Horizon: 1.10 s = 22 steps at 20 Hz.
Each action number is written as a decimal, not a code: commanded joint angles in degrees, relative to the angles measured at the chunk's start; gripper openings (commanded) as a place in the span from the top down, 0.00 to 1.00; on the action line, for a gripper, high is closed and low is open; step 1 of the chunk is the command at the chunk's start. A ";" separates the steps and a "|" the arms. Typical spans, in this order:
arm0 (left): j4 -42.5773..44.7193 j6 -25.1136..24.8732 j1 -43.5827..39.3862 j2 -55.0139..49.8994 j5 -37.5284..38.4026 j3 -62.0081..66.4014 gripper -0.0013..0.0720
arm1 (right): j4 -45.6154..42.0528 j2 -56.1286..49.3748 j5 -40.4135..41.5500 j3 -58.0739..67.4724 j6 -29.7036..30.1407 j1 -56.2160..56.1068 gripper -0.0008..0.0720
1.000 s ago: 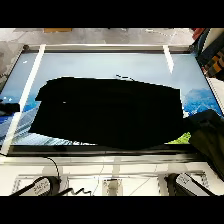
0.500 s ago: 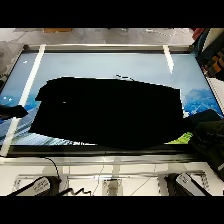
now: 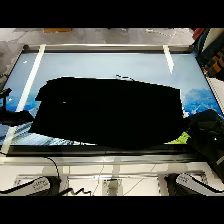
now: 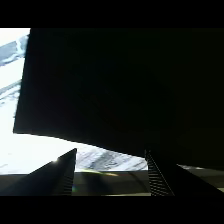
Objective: Fold the clothes and pants, and hang the long-sleeved shirts on hangers.
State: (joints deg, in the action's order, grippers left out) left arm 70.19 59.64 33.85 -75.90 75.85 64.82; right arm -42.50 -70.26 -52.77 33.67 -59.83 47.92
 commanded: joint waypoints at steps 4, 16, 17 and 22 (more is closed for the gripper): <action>-1.73 -0.09 5.09 -0.07 0.22 -6.03 0.30 | 1.86 2.08 3.13 -0.02 3.19 -3.69 0.96; -19.32 -12.55 20.20 0.35 -18.18 -25.73 0.30 | 0.61 8.13 2.84 0.02 4.00 -3.69 0.96; -19.34 -12.52 19.63 0.28 -20.48 -26.12 0.30 | 0.61 8.13 2.80 0.02 4.00 -3.69 0.96; -22.77 -12.55 16.59 -2.73 -25.86 -26.29 0.33 | 0.61 8.13 2.14 0.04 4.00 -3.69 0.96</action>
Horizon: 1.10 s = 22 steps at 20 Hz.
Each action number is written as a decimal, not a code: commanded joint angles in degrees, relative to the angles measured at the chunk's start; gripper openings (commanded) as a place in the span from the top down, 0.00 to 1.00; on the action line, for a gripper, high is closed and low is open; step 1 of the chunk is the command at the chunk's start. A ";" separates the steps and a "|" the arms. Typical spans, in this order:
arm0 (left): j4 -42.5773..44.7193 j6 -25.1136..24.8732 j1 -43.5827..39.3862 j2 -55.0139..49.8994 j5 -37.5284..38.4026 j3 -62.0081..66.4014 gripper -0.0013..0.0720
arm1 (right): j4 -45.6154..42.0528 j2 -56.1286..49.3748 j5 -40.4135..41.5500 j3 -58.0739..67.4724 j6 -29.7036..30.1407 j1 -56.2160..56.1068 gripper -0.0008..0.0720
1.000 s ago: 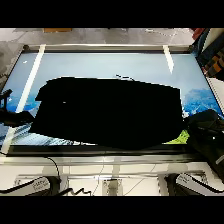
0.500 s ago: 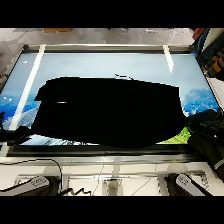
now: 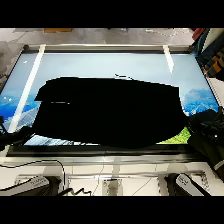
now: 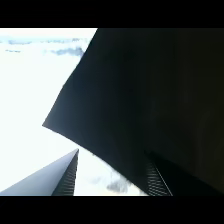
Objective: Fold the clothes and pants, and hang the long-sleeved shirts on hangers.
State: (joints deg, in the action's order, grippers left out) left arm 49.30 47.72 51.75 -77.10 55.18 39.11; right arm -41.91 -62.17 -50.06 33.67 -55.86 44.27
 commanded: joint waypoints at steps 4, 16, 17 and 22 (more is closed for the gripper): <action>-11.72 -0.66 -2.40 -1.88 -7.39 0.39 0.97 | -0.52 1.25 -3.34 1.42 0.04 -0.04 0.96; 3.96 1.64 0.70 16.48 2.95 13.18 0.97 | -28.70 25.22 -11.67 8.70 -12.68 -0.02 0.96; 6.29 2.49 1.09 17.42 2.95 13.18 0.97 | -30.23 26.67 -13.40 8.70 -13.20 -0.02 0.96; 4.28 2.51 -0.85 18.23 -2.05 13.20 0.97 | -31.36 31.36 -17.51 8.72 -15.72 -0.04 0.96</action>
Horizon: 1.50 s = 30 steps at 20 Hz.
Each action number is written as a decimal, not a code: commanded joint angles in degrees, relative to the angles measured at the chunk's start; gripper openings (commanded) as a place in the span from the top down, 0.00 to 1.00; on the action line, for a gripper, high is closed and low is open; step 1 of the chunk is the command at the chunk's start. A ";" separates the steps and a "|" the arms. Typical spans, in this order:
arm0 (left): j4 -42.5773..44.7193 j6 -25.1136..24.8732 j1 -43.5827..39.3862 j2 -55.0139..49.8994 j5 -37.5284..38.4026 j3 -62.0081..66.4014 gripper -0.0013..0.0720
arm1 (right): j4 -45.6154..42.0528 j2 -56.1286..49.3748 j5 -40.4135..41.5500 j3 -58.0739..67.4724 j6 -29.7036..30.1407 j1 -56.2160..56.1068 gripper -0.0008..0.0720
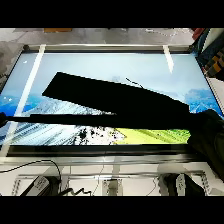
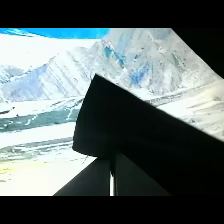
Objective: Fold the clothes and pants, and hang the long-sleeved shirts on hangers.
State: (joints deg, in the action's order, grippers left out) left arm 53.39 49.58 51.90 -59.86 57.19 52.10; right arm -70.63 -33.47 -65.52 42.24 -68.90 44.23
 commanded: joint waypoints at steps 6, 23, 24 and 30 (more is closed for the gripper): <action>-1.11 10.75 -16.61 -0.92 -29.16 1.07 0.97 | -2.47 1.99 3.67 0.13 -9.86 0.00 0.96; 18.62 35.15 -39.43 -43.58 -34.75 41.92 0.97 | 13.53 -24.26 30.05 0.15 -14.53 -7.19 0.96; 18.60 35.95 -39.56 -44.89 -35.98 43.21 0.97 | 13.51 -24.96 33.33 0.15 -15.19 -8.76 0.96; 18.56 41.77 -40.54 -50.21 -45.35 46.71 0.97 | 14.03 -30.49 41.35 0.15 -20.65 -10.78 0.96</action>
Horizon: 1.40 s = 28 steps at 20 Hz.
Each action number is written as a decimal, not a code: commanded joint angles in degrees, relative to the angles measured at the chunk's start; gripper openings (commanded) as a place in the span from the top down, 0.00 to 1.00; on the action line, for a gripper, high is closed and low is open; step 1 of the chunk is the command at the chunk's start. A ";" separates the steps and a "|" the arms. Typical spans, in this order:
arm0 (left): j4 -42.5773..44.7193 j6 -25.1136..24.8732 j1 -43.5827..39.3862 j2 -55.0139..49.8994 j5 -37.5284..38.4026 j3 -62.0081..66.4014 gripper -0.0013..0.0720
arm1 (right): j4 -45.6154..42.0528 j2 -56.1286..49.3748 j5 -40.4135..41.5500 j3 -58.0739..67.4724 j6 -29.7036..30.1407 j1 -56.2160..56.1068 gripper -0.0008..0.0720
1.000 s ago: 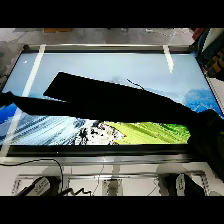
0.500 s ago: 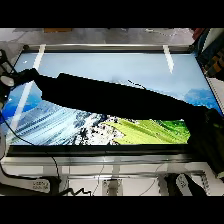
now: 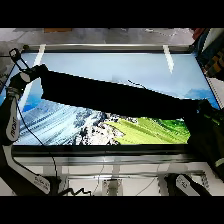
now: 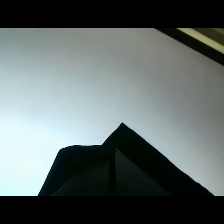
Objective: Fold the clothes and pants, and hang the long-sleeved shirts on hangers.
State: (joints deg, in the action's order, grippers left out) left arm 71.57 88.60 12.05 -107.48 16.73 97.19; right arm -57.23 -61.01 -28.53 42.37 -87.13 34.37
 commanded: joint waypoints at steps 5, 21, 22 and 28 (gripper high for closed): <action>0.42 2.73 -3.04 -5.20 -11.02 3.02 0.97 | 4.76 -7.41 9.40 0.15 -2.40 -3.08 0.96; 0.42 4.09 2.21 -0.09 27.15 4.39 0.03 | -6.86 -7.85 -3.72 8.76 -1.70 -5.44 0.14; 0.42 5.77 3.52 -0.24 32.35 4.26 0.03 | -8.61 -7.85 -3.93 8.76 -1.70 -5.44 0.12; -2.01 16.65 6.73 -3.02 41.29 4.22 0.03 | -9.25 -7.85 -5.99 8.76 -1.70 -5.46 0.13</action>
State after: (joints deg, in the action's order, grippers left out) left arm 71.64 100.27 17.63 -109.27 52.03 101.43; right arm -65.39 -68.88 -33.39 51.07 -88.79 28.91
